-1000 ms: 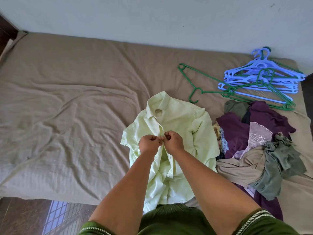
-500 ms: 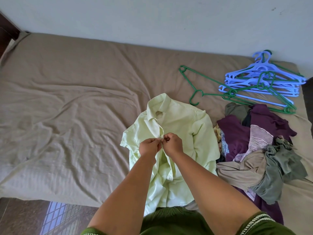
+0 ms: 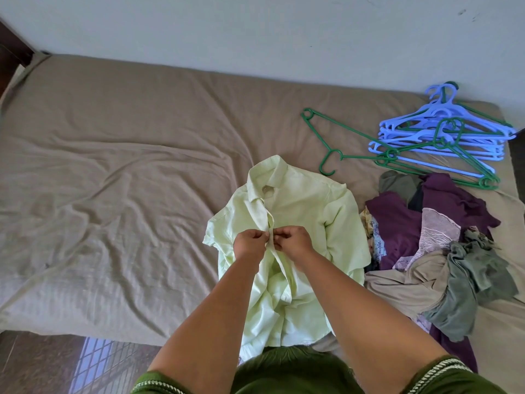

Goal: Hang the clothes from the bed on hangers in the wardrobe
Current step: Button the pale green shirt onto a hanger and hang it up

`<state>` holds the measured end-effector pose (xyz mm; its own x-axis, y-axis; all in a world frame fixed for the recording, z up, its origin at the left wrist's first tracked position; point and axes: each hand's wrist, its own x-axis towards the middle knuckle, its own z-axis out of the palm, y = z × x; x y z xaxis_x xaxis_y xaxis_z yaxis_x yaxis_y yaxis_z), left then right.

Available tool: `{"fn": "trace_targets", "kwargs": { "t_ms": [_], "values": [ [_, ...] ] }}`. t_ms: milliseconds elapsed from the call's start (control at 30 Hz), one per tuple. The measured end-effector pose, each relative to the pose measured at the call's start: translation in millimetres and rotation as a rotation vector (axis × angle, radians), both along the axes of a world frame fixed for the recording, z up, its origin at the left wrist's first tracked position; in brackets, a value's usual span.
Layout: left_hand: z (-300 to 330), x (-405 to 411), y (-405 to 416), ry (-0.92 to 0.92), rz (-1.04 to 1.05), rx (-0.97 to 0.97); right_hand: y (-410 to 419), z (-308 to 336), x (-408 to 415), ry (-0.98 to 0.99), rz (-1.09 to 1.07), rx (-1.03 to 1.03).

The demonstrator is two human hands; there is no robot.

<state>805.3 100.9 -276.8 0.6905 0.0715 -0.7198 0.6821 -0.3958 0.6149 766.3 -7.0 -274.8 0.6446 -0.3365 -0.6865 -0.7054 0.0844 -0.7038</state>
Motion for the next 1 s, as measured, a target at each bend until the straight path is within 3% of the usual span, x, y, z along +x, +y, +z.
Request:
{"fn": "trace_targets", "kwargs": {
  "t_ms": [133,333,533,767,833,933,1000],
  "values": [
    [-0.8,-0.2,-4.3,0.053,-0.043,-0.043,-2.6,0.7,0.1,-0.053,-0.046,-0.001],
    [-7.3,1.8,3.1,0.045,0.053,-0.146,11.8,-0.6,7.6,-0.072,0.088,-0.342],
    [-3.1,0.0,4.7,0.088,0.122,-0.283,9.9,-4.3,2.1,-0.088,0.054,-0.331],
    [-2.0,0.6,2.3,-0.016,-0.101,-0.079,3.8,-4.7,3.1,-0.078,0.058,-0.277],
    [0.3,0.9,0.1,-0.035,-0.182,-0.036,3.1,-6.5,7.9,0.011,0.041,-0.174],
    [1.3,5.0,-2.0,0.047,-0.192,-0.143,-3.3,-5.1,14.6,0.078,-0.141,0.353],
    [2.1,7.3,-2.8,0.128,-0.122,-0.241,-6.6,-5.6,16.3,0.054,-0.268,0.488]
  ]
}}
